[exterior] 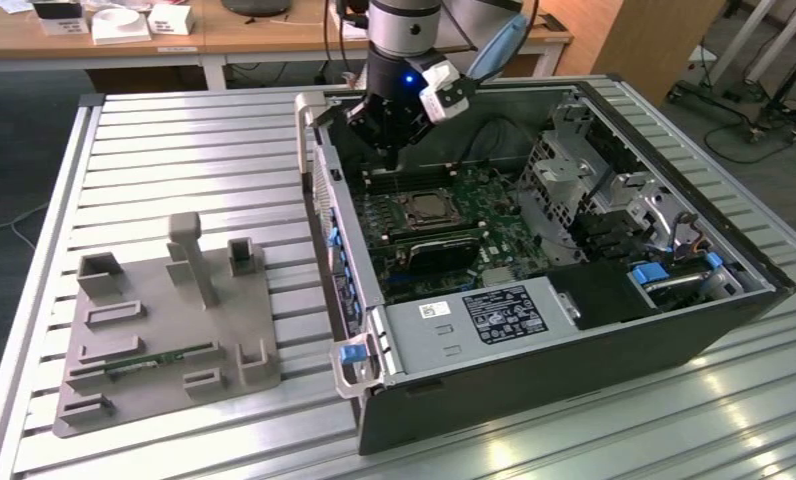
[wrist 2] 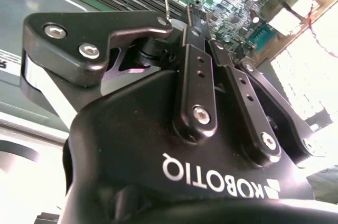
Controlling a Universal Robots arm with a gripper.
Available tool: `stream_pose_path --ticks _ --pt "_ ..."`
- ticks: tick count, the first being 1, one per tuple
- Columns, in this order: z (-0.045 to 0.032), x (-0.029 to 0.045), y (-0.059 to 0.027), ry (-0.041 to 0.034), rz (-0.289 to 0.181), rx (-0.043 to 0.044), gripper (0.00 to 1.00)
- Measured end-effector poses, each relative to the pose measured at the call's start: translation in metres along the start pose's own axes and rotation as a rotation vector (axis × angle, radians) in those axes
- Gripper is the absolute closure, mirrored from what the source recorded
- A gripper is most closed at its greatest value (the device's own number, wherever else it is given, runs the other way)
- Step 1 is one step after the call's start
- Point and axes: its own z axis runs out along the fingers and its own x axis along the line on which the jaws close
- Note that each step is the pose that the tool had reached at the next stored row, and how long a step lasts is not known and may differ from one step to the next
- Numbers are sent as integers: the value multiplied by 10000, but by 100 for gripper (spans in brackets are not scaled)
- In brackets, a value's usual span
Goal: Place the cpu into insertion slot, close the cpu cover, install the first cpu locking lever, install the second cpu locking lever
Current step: 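Install the first cpu locking lever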
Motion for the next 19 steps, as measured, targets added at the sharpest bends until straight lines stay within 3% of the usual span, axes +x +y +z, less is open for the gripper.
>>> stream_pose_path --ticks 10,19 --pt "7 -172 15 -1 -1 0 89" --pt "15 -221 16 0 1 0 89"
